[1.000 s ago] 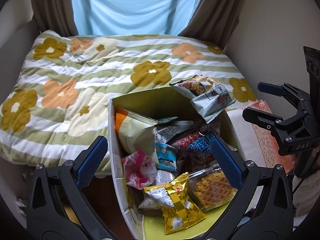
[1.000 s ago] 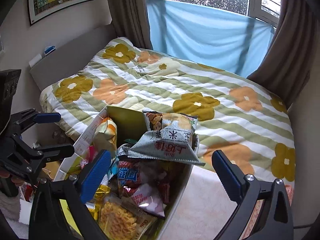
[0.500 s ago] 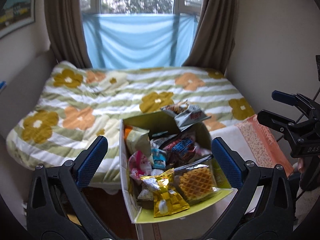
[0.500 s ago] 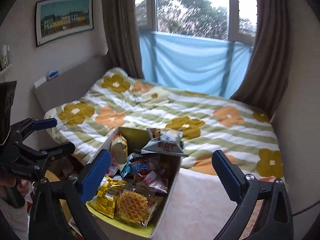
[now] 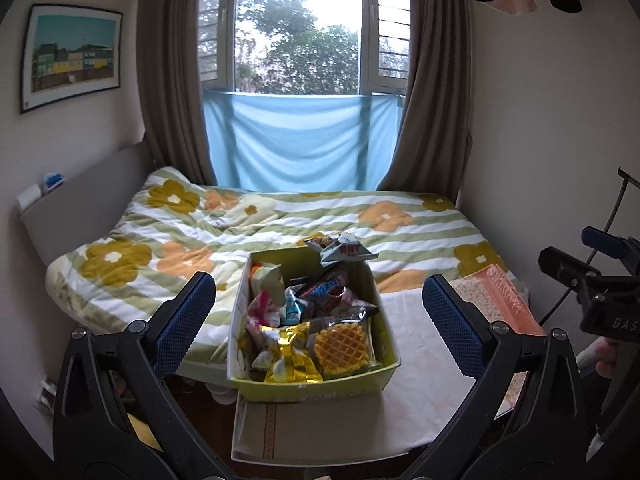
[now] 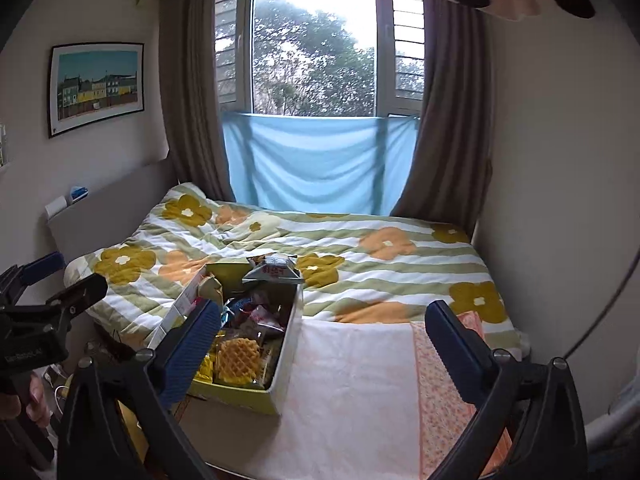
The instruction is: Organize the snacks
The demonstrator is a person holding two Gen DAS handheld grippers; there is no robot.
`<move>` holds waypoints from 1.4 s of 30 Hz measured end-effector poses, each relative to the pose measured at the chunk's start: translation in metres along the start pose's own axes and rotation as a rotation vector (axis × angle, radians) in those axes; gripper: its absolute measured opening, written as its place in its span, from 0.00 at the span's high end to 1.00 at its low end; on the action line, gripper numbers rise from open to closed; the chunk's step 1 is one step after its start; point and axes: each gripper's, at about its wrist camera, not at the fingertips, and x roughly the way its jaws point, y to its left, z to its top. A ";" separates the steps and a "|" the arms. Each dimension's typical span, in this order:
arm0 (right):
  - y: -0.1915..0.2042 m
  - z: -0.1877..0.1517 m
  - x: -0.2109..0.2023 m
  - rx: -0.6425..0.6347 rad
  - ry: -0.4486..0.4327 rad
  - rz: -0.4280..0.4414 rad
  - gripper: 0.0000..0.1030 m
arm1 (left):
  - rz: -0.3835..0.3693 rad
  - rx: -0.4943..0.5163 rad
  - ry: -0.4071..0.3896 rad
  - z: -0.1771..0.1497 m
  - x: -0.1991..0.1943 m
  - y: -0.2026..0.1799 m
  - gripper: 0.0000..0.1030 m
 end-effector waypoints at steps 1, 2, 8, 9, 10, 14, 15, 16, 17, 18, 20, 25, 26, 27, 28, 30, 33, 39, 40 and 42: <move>-0.002 -0.004 -0.005 0.003 -0.007 -0.007 0.01 | 0.000 -0.008 -0.005 -0.004 -0.005 -0.002 0.00; -0.003 -0.007 -0.009 0.000 -0.011 -0.017 0.01 | -0.002 -0.017 -0.010 -0.008 -0.008 -0.003 0.00; -0.008 -0.015 -0.018 0.008 -0.014 -0.040 0.01 | 0.004 0.002 -0.034 -0.016 -0.026 -0.017 0.00; -0.009 -0.016 -0.020 0.011 -0.014 -0.044 0.01 | 0.000 0.004 -0.033 -0.016 -0.027 -0.018 0.00; -0.010 -0.016 -0.023 0.016 -0.016 -0.046 0.01 | -0.002 0.005 -0.033 -0.016 -0.028 -0.019 0.00; -0.010 -0.015 -0.026 0.026 -0.030 -0.059 0.01 | -0.012 0.006 -0.035 -0.015 -0.029 -0.021 0.00; -0.011 -0.017 -0.029 0.028 -0.033 -0.061 0.01 | -0.016 0.005 -0.037 -0.015 -0.030 -0.021 0.00; -0.011 -0.017 -0.030 0.031 -0.036 -0.062 0.01 | -0.019 0.005 -0.038 -0.015 -0.030 -0.022 0.00; -0.011 -0.017 -0.032 0.033 -0.037 -0.064 0.01 | -0.021 0.006 -0.039 -0.015 -0.031 -0.022 0.00; -0.011 -0.016 -0.032 0.034 -0.037 -0.066 0.01 | -0.022 0.008 -0.040 -0.015 -0.032 -0.022 0.00; -0.012 -0.017 -0.033 0.035 -0.040 -0.069 0.01 | -0.023 0.013 -0.042 -0.015 -0.033 -0.022 0.00; -0.013 -0.019 -0.035 0.038 -0.045 -0.069 0.01 | -0.027 0.013 -0.047 -0.015 -0.036 -0.024 0.00; -0.013 -0.019 -0.034 0.039 -0.047 -0.069 0.01 | -0.027 0.012 -0.048 -0.016 -0.037 -0.024 0.00; -0.013 -0.019 -0.034 0.039 -0.047 -0.069 0.01 | -0.027 0.012 -0.047 -0.015 -0.037 -0.024 0.00; -0.012 -0.019 -0.034 0.040 -0.048 -0.068 0.01 | -0.027 0.011 -0.046 -0.015 -0.037 -0.024 0.00; -0.012 -0.019 -0.034 0.041 -0.048 -0.070 0.01 | -0.025 0.012 -0.043 -0.016 -0.038 -0.025 0.00; -0.013 -0.018 -0.035 0.044 -0.046 -0.073 0.01 | -0.023 0.013 -0.043 -0.017 -0.039 -0.026 0.00; -0.015 -0.020 -0.035 0.058 -0.040 -0.081 0.01 | -0.026 0.012 -0.043 -0.018 -0.040 -0.026 0.00; -0.015 -0.020 -0.036 0.060 -0.039 -0.082 0.01 | -0.025 0.012 -0.042 -0.018 -0.040 -0.027 0.00; -0.017 -0.021 -0.036 0.062 -0.036 -0.085 0.01 | -0.026 0.012 -0.042 -0.018 -0.041 -0.027 0.00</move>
